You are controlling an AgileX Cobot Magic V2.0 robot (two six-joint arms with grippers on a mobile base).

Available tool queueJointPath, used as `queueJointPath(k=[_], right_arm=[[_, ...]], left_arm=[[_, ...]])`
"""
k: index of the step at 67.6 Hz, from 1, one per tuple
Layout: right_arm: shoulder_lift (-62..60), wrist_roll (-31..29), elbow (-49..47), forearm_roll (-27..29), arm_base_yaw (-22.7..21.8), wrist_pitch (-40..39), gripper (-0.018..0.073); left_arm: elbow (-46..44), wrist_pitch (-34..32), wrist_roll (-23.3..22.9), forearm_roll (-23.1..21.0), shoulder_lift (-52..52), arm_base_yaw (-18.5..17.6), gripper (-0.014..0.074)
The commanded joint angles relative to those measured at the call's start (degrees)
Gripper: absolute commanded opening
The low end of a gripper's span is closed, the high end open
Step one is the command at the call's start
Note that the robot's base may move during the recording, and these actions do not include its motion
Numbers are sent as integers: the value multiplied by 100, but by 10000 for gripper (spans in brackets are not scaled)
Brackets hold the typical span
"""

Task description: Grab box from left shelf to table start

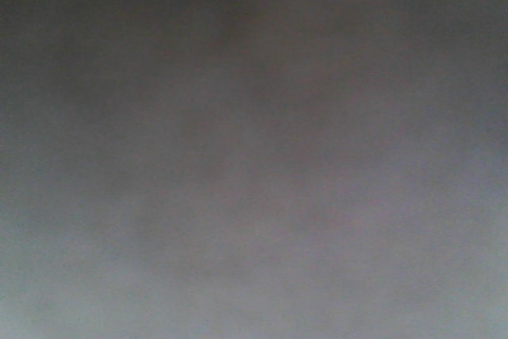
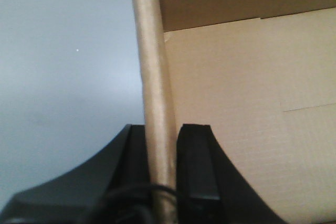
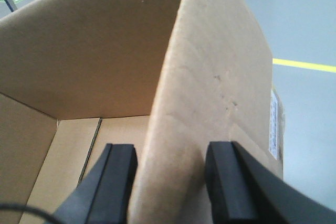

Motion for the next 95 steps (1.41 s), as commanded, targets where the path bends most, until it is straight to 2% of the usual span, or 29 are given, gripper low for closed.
queueJointPath(k=[1,95], right_arm=[[22,17,-185,474,18,-281,67],[22,17,-185,474,18,-283,67]], left_arm=[[-85,82,226,-94,102,-64,-100],[-85,70,226,-123,102,-64,-100]])
